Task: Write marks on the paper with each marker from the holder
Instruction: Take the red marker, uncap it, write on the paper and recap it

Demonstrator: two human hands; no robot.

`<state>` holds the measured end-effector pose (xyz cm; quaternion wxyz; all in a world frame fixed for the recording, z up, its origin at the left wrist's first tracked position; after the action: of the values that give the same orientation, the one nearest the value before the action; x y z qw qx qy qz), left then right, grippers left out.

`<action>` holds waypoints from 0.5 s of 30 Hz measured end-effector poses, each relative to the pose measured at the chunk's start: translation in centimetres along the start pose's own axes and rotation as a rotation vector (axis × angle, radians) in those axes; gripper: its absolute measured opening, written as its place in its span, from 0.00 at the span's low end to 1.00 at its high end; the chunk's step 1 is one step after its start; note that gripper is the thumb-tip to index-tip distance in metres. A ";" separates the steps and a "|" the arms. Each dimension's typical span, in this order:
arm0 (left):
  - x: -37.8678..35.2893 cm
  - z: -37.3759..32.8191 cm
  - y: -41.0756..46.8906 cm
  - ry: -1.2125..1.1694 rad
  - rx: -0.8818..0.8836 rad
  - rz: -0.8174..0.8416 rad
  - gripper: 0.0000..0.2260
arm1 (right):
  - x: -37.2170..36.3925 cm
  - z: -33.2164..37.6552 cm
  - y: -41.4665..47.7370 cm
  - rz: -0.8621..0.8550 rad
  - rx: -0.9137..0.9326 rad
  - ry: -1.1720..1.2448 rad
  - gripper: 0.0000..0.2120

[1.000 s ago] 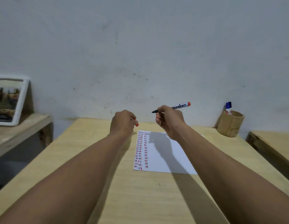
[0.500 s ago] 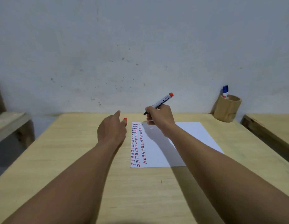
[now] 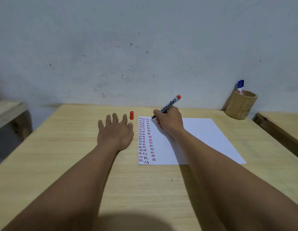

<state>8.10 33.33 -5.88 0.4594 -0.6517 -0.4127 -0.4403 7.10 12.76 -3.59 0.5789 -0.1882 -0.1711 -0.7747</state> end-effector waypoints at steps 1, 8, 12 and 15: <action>0.0 0.0 0.0 0.001 0.002 -0.001 0.27 | 0.0 -0.1 0.1 0.001 0.005 -0.005 0.09; -0.1 0.1 0.1 0.023 0.013 0.001 0.28 | -0.4 -0.4 0.5 0.012 0.015 -0.015 0.13; 0.0 0.0 0.1 0.016 0.012 0.000 0.28 | -0.5 -0.5 0.7 0.016 0.022 -0.022 0.13; 0.0 0.0 0.1 0.019 0.014 -0.003 0.28 | -0.6 -0.6 0.9 0.024 0.017 -0.019 0.12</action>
<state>8.19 33.33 -5.89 0.4673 -0.6435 -0.4124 -0.4444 8.02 12.68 -4.39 0.5880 -0.1925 -0.1810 -0.7645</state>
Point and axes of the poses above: each hand's wrist, its own y-axis towards the middle knuckle, its own x-axis out of the back of the hand, z = x × y, the point moved 5 cm from there along y, towards the middle knuckle, and after that the axes turned 14 degrees about z, right-handed, at the moved point
